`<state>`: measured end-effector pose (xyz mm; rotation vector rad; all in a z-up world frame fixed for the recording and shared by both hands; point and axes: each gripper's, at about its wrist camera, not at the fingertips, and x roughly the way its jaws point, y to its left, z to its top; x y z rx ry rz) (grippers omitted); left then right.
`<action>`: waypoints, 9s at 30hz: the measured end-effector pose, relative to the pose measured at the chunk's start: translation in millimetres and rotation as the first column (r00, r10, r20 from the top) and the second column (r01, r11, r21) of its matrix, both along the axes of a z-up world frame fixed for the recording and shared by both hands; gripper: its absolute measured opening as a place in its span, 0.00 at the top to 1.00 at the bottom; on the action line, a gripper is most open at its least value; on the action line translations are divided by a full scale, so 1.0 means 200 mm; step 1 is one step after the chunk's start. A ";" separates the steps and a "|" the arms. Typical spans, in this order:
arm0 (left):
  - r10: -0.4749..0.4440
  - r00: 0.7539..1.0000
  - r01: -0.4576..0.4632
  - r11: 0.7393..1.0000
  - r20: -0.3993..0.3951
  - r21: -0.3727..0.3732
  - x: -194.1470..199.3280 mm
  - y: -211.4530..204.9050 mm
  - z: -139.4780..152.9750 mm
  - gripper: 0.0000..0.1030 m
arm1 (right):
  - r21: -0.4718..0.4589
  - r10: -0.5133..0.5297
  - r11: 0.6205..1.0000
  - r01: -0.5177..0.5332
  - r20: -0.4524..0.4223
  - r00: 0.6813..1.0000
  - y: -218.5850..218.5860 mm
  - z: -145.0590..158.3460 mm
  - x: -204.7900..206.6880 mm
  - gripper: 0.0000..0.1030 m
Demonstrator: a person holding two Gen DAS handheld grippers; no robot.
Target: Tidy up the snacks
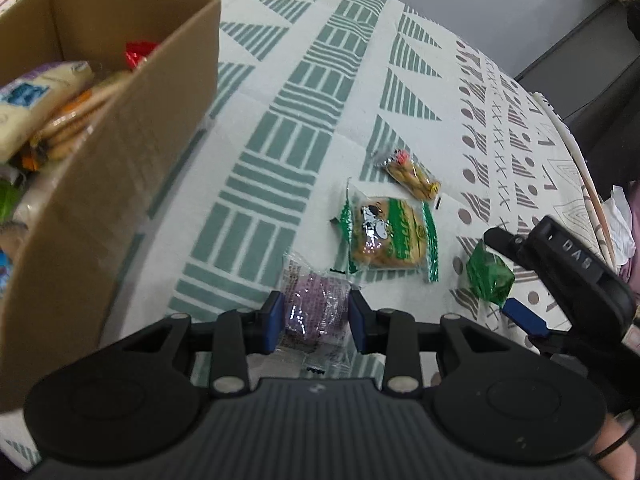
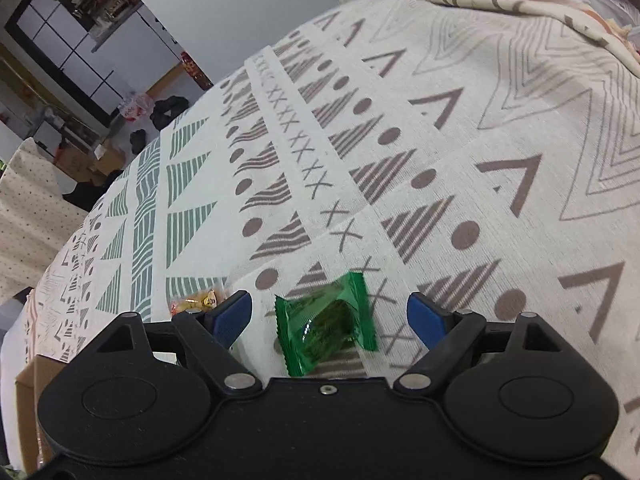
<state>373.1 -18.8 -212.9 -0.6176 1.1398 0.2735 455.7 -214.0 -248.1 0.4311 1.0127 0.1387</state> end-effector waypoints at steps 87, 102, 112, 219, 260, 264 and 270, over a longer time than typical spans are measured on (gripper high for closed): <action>0.317 0.935 -0.345 0.914 0.157 0.214 -0.62 0.72 0.57 0.24 | 0.124 0.536 0.801 -0.585 0.283 0.795 0.75 0.63 -0.64 0.38; 0.188 0.970 -0.222 0.945 0.154 0.240 -0.51 0.44 0.62 0.17 | 0.019 0.389 0.910 -0.415 0.313 0.866 0.42 0.69 -0.54 0.05; 0.123 0.977 -0.161 0.962 0.175 0.221 -0.42 0.28 0.65 0.16 | 0.001 0.332 0.935 -0.355 0.354 0.875 0.23 0.75 -0.49 0.05; 0.021 0.999 -0.022 1.000 0.047 0.014 0.31 0.22 0.07 0.48 | 0.110 0.182 0.976 -0.187 0.050 0.982 0.28 -0.02 0.09 0.89; 0.132 0.971 -0.166 0.972 0.199 0.167 -0.24 0.28 0.65 0.60 | 0.278 0.283 0.892 -0.356 0.269 0.921 0.30 0.49 -0.25 0.90; 0.112 0.979 -0.135 0.982 0.172 0.129 -0.24 0.25 0.59 0.57 | 0.271 0.280 0.895 -0.355 0.280 0.918 0.27 0.51 -0.27 0.90; 0.087 0.985 -0.100 0.991 0.146 0.086 -0.20 0.18 0.50 0.51 | 0.260 0.265 0.905 -0.335 0.270 0.926 0.23 0.51 -0.27 0.90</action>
